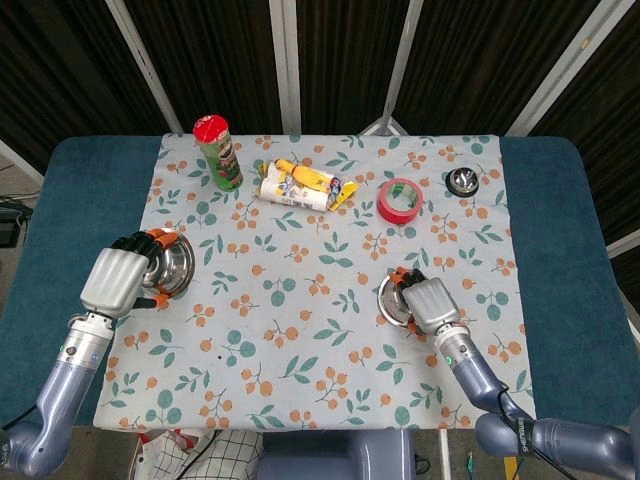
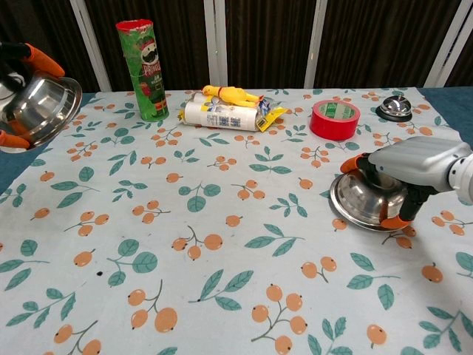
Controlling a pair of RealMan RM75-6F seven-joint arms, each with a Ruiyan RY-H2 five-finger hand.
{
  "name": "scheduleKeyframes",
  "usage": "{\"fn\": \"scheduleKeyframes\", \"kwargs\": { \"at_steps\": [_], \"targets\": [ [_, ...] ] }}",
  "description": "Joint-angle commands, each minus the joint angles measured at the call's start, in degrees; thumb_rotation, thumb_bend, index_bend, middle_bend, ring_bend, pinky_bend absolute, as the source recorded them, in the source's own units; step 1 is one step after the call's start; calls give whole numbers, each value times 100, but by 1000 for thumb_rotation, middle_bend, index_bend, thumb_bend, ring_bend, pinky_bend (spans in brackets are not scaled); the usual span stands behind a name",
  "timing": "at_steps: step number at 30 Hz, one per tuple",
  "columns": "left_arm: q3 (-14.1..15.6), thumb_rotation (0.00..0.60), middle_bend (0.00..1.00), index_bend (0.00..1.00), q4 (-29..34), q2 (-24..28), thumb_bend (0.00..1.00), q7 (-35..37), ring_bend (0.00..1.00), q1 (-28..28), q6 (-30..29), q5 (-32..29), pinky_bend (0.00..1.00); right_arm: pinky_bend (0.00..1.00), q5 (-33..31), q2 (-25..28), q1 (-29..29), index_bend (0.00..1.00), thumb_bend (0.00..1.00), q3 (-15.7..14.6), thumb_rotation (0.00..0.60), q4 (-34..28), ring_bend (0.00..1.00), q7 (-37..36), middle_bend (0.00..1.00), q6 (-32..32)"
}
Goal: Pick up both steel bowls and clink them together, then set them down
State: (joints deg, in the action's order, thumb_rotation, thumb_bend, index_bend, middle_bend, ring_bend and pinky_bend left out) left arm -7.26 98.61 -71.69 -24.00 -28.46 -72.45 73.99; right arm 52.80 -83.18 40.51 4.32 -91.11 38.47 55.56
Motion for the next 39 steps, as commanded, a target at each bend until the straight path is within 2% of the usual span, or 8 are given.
{"fn": "scheduleKeyframes", "kwargs": {
  "at_steps": [1,5,10,18,25,28,33,39],
  "targets": [
    [-7,600,760,650,-24,-34,445,22,594,0,-10,19,801,1000,274,76,-136,1000,349,112,600,-48,979,-439,972,168],
    [8,600,767,655,-43,-70,461,126,601,25,-89,176,804,1000,514,243,-288,1000,352,261,600,-250,987,-1099,981,285],
    [54,600,808,686,-58,-186,485,447,641,37,-230,594,840,1000,624,666,-553,1000,372,612,600,-751,990,-2651,984,122],
    [122,600,825,696,-282,-617,509,857,654,27,-646,1390,857,1000,525,1541,-831,1000,417,1350,600,-1455,993,-5598,989,-1039],
    [139,600,838,708,-622,-1042,509,1339,669,-37,-946,1953,874,1000,565,1858,-1120,1000,443,2054,600,-1650,994,-8145,990,-2032],
    [145,600,839,710,-753,-1211,509,1444,669,-81,-976,2080,874,1000,560,1837,-1170,1000,454,2260,600,-1582,994,-8872,990,-2396],
    [104,600,840,712,-1114,-1564,509,1485,670,-216,-992,2283,875,1000,488,1695,-1046,1000,461,2394,600,-1547,995,-9289,990,-2758],
    [70,600,841,715,-1455,-1981,509,1518,672,-376,-928,2394,875,1000,273,1414,-706,1000,466,2207,600,-1612,995,-8889,990,-2707]
  ]
}}
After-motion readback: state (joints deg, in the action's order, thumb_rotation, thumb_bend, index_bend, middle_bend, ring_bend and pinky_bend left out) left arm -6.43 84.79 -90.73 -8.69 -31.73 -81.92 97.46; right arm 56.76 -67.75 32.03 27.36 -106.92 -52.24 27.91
